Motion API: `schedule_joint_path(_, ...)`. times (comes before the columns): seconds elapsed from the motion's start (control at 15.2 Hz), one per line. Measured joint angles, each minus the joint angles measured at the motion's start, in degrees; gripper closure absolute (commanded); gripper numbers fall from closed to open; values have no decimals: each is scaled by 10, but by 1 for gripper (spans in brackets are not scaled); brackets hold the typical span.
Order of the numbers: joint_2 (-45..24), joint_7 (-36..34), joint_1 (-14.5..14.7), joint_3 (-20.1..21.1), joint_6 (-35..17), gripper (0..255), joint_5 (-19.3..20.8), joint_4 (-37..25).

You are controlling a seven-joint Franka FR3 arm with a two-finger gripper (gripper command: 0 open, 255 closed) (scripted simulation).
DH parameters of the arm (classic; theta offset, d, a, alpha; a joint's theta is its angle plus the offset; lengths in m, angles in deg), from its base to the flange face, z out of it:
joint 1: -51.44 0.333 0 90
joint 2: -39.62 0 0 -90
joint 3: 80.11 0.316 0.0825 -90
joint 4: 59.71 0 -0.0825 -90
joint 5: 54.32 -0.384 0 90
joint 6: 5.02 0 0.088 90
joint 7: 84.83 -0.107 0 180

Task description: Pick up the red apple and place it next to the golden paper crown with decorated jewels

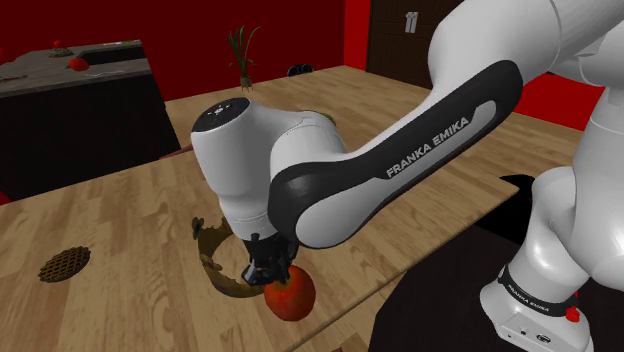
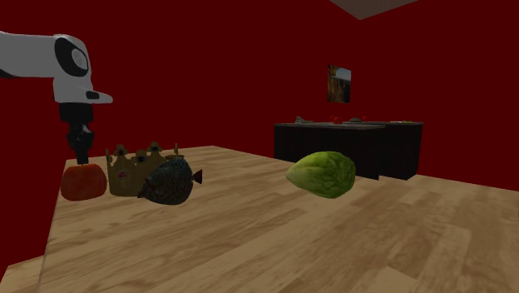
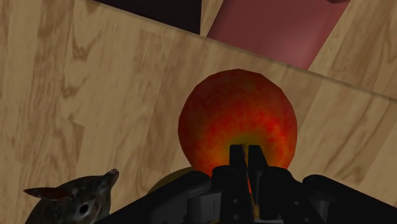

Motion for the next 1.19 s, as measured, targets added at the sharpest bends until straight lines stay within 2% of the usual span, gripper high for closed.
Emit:
schedule_joint_path(0.26, 0, 0, 0, 0, -1, 255, 0, 1)
schedule_joint_path(0.33, 0, 0, 0, 0, -2, 0, 0, 1)
schedule_joint_path(0.73, 0, 0, 0, 0, -2, 0, 0, 1)
schedule_joint_path(0.99, 13, 4, 1, 2, 52, 0, -7, -41)
schedule_joint_path(1.19, 14, 5, 1, 2, 67, 0, -7, -54)
